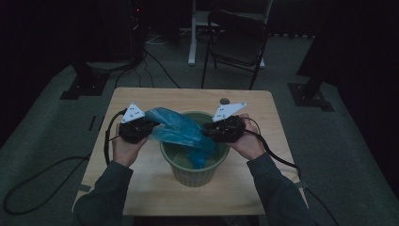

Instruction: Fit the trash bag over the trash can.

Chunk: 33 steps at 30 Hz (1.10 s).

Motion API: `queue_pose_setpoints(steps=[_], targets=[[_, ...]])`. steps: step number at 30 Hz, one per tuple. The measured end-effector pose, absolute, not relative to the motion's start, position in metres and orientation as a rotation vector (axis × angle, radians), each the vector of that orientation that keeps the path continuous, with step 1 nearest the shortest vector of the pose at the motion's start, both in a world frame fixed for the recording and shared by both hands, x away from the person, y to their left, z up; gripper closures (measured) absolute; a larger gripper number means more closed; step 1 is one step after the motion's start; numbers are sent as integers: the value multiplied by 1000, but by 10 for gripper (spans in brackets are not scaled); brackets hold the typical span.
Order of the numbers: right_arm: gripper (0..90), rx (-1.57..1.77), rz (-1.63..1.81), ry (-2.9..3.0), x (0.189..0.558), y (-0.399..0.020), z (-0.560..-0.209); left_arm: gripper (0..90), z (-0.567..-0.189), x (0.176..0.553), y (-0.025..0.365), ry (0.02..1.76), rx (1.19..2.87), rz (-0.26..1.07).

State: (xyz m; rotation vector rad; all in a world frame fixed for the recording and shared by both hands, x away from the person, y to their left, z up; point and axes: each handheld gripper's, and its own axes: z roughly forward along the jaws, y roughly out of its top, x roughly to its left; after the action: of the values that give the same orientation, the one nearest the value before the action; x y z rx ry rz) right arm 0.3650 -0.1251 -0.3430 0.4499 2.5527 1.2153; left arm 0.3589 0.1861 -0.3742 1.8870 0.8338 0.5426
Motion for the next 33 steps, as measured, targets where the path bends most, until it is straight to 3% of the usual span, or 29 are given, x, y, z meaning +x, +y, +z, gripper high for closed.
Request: queue_pose_setpoints(steps=[5,10,19,22,25,28,33], targets=[[596,392,1320,2529,359,-114,-326,900,-373,359,183,826,1889,543],[596,366,1351,2533,359,-104,-319,899,-373,359,181,824,1889,542],[563,359,1332,2581,366,-80,-326,899,-373,360,177,814,1889,541],[638,370,1292,2593,370,-74,-330,899,-373,359,175,809,1892,543],[817,420,1259,2581,375,-73,-331,899,-373,359,175,808,1890,547],[889,491,1250,2561,382,-79,-331,900,-373,358,177,809,1892,552],[898,568,1212,2529,386,-87,-332,900,-374,359,181,829,1886,556]])
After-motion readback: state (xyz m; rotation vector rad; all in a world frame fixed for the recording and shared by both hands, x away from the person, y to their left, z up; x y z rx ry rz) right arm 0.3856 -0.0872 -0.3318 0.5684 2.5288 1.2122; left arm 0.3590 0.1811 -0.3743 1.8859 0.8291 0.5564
